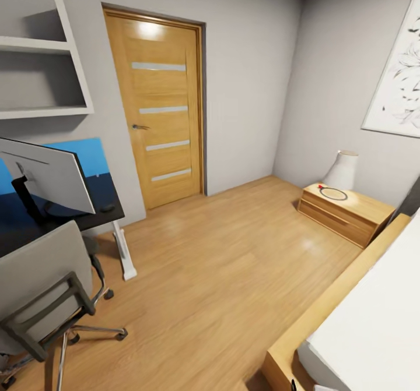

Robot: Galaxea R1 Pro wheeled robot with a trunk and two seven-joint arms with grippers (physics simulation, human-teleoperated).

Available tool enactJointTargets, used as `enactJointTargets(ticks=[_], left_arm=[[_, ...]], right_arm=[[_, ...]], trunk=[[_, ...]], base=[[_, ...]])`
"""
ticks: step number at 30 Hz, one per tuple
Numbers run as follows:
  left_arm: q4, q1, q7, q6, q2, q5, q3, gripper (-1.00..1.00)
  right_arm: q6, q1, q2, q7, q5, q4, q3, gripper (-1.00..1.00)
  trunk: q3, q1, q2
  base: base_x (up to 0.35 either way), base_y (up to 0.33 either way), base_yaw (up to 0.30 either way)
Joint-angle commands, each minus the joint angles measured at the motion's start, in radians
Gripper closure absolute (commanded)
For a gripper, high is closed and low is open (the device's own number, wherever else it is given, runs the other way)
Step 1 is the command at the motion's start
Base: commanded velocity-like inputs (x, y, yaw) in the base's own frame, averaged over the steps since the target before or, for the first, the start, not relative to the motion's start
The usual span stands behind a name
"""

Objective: In the bedroom, organize the workspace by keeping the computer under the desk, ensuring the monitor is on the desk, placing the keyboard on the desk next to the monitor, placing the mouse on the desk next to the keyboard, moving the folder from the swivel chair onto the desk next to the mouse, stacking the notebook on top of the folder with the pen on top of the notebook, and positioning the swivel chair next to the desk.

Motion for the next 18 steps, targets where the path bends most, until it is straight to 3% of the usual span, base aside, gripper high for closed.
enactJointTargets(ticks=[1,11,18], left_arm=[[0.001,-0.001,0.0,-0.003,0.0,0.003,-0.002,-1.0],[0.001,-0.001,0.0,-0.003,-0.001,0.003,-0.002,-1.0],[0.001,-0.001,0.0,-0.003,-0.002,0.003,-0.003,-1.0]], right_arm=[[-0.004,-0.001,0.0,0.004,-0.005,0.001,-0.002,-1.0],[-0.004,-0.001,-0.001,0.005,-0.003,0.001,-0.001,-1.0],[-0.005,-0.001,-0.002,0.005,-0.002,0.002,-0.001,-1.0]], trunk=[[-0.003,0.001,-0.001],[-0.019,0.001,-0.001],[-0.025,0.001,-0.001]], base=[[0.329,0.158,0.0],[0.328,0.131,0.0],[0.33,0.042,0.0]])
